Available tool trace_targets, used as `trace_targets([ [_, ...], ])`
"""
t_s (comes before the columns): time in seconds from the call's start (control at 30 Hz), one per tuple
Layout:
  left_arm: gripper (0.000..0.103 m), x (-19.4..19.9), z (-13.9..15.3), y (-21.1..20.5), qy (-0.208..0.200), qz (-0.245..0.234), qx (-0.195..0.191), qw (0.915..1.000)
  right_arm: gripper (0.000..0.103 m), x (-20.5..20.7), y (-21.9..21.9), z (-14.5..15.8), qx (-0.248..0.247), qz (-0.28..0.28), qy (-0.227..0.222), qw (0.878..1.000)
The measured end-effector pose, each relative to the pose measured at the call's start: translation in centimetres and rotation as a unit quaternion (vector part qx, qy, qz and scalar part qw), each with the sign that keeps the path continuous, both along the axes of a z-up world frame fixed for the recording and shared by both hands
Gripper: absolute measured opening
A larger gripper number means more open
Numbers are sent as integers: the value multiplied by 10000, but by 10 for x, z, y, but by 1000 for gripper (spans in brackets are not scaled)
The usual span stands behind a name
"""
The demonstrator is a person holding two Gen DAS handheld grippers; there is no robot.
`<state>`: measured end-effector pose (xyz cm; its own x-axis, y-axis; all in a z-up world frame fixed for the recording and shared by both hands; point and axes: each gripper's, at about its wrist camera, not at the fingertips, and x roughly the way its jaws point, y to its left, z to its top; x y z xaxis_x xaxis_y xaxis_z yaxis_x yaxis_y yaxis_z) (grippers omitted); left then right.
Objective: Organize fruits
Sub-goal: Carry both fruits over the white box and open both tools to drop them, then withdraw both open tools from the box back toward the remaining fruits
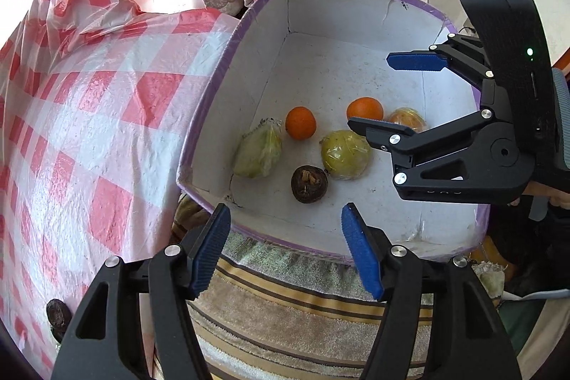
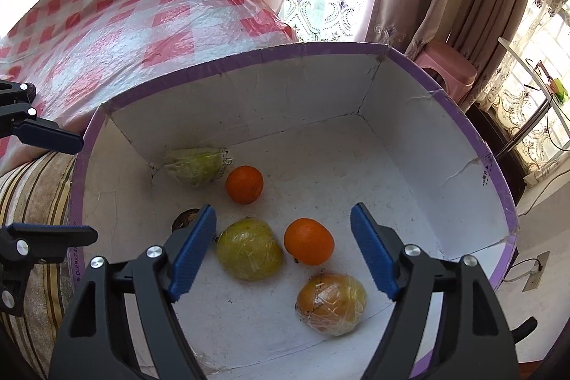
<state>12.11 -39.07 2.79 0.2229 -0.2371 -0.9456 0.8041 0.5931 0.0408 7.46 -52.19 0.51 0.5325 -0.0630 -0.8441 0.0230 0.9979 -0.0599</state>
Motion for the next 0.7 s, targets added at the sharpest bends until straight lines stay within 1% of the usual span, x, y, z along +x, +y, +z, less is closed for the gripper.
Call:
trace_targets([
  [0.23, 63, -1, 19, 25, -183, 267, -228, 9992, 79, -1, 4, 6, -2, 27, -99, 9999],
  [0.37, 63, -3, 32, 48, -255, 492, -452, 9974, 80, -1, 13, 14, -4, 103, -204, 9997],
  [0.5, 64, -3, 45, 76, -442, 746, -643, 9942, 81, 0, 29, 21, -59, 286, -273, 9992],
  [0.57, 64, -8, 52, 90, -525, 885, -744, 9919, 83, 1, 38, 24, -63, 384, -292, 9988],
  [0.7, 64, -11, 61, 121, -675, 1168, -923, 9866, 84, 2, 56, 29, -110, 614, -309, 9976],
])
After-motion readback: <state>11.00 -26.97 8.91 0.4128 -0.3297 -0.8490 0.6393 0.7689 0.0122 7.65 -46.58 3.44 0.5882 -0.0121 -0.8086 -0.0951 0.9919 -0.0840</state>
